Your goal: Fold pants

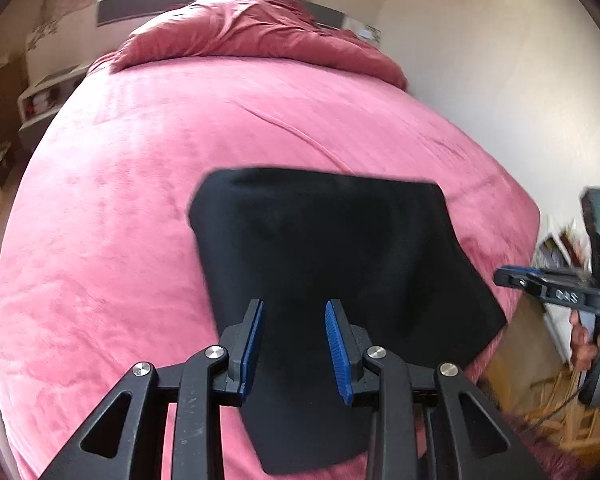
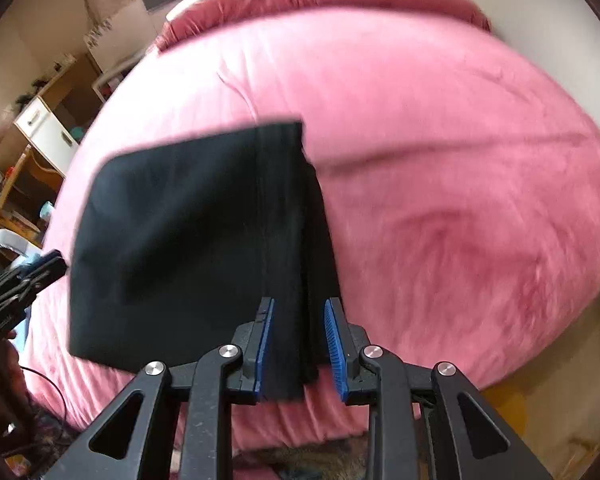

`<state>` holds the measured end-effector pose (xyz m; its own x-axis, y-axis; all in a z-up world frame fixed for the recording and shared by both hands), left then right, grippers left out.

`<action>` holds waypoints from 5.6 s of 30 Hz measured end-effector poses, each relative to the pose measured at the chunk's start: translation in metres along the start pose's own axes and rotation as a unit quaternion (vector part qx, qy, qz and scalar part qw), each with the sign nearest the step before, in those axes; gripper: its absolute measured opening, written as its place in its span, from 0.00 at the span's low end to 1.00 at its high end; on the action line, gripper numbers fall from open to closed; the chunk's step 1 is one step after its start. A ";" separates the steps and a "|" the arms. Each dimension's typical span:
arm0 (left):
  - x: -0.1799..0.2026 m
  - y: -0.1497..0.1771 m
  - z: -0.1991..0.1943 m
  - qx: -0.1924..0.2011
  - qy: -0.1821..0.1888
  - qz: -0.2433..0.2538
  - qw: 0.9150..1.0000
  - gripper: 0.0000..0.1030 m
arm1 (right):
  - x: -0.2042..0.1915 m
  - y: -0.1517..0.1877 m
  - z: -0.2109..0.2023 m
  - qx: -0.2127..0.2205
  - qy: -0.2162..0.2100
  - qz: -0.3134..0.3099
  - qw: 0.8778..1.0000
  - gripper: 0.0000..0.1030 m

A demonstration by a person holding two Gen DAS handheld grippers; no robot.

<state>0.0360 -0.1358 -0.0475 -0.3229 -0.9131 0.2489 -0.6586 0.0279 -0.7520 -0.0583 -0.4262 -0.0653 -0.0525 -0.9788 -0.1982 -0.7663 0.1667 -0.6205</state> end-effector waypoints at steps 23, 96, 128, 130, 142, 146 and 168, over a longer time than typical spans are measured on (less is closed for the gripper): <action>-0.072 -0.016 0.080 -0.064 -0.018 -0.129 0.989 0.57 | -0.008 -0.045 0.121 -0.008 -0.035 0.017 0.999 0.37; -0.120 -0.040 -0.047 0.104 -0.227 -0.090 0.964 0.70 | -0.178 -0.097 0.083 0.122 -0.020 -0.057 0.991 0.78; -0.083 -0.007 -0.082 0.118 -0.264 -0.052 0.956 0.71 | -0.196 -0.042 0.036 0.135 0.009 -0.102 0.986 0.81; -0.083 -0.007 -0.083 0.117 -0.264 -0.052 0.956 0.71 | -0.196 -0.042 0.036 0.134 0.009 -0.102 0.986 0.81; -0.086 -0.004 -0.080 0.109 -0.259 -0.058 0.958 0.71 | -0.196 -0.041 0.035 0.135 0.011 -0.102 0.986 0.83; -0.086 -0.005 -0.081 0.110 -0.259 -0.058 0.958 0.71 | -0.196 -0.041 0.035 0.136 0.011 -0.102 0.985 0.83; -0.085 -0.004 -0.086 0.114 -0.260 -0.059 0.957 0.71 | -0.195 -0.038 0.036 0.133 0.011 -0.103 0.986 0.85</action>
<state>0.0075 -0.0231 -0.0129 0.1650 -0.9852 0.0476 -0.4850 -0.1231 -0.8658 0.0042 -0.2376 -0.0299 0.0703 -0.9970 -0.0322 -0.5671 -0.0134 -0.8236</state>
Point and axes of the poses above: each gripper's, at about its wrist camera, not at the fingertips, and z roughly the way its jaws point, x to its right, y to its underside, the point moved 5 cm from there along z, roughly the way its jaws point, and after that the axes turned 13 degrees about x, right-handed, at the moved point
